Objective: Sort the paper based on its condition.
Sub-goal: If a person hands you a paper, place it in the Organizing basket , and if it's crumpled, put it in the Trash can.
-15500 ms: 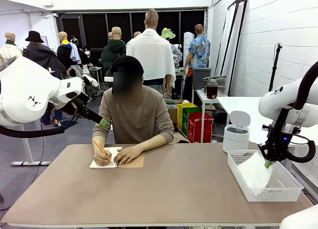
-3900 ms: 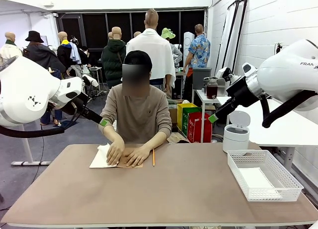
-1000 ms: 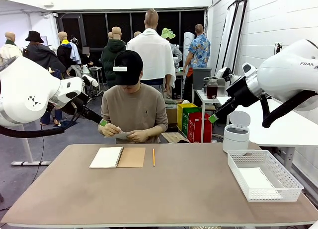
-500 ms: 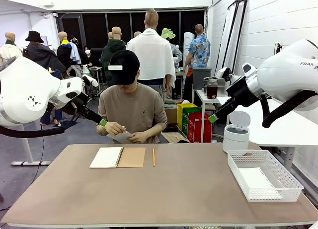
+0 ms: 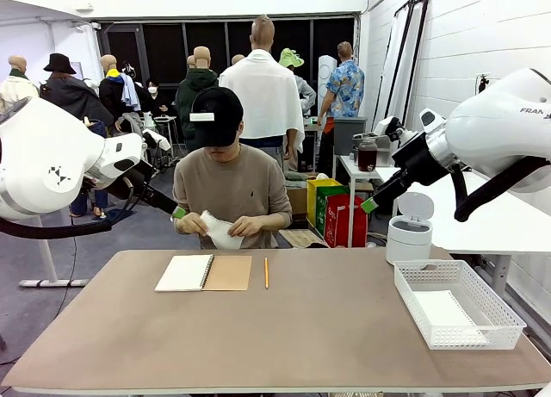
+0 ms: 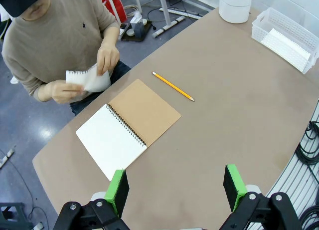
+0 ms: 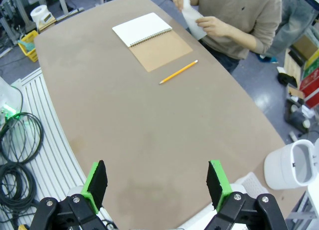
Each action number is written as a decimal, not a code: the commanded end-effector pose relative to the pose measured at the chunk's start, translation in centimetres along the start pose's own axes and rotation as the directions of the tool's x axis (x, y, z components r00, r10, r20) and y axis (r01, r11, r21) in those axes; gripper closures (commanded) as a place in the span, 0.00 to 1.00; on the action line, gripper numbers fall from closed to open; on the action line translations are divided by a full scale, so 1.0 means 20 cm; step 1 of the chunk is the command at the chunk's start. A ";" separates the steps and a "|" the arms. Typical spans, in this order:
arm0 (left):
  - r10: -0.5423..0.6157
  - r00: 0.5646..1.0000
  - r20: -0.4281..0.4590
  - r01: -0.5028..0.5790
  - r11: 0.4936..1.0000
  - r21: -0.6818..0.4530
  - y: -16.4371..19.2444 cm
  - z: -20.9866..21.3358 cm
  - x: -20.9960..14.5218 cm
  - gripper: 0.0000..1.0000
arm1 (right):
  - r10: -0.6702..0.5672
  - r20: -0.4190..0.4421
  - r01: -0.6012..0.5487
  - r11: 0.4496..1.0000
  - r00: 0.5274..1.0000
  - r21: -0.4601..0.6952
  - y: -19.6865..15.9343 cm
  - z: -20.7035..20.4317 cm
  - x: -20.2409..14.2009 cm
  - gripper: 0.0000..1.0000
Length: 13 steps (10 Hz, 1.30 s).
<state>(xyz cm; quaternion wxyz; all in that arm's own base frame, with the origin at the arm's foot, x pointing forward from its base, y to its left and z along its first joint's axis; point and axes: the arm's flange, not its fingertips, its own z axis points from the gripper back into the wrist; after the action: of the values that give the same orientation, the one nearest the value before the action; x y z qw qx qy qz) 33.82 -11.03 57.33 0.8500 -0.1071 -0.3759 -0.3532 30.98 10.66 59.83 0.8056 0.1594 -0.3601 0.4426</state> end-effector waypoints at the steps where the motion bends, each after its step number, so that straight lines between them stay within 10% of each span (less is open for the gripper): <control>1: 0.003 1.000 0.000 -0.003 1.000 -0.007 0.00 0.00 0.00 0.00 | 0.000 -0.001 0.000 1.000 1.000 -0.001 0.00 0.00 0.00 0.00; 13: 0.003 1.000 0.000 -0.003 1.000 -0.007 0.00 0.00 0.00 0.00 | 0.000 -0.001 0.000 1.000 1.000 -0.001 0.00 0.00 0.00 0.00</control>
<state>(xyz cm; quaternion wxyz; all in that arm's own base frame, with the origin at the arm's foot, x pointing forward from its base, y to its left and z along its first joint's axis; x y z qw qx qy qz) 33.82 -11.03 57.33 0.8500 -0.1071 -0.3759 -0.3532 30.98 10.66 59.83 0.8056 0.1594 -0.3601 0.4426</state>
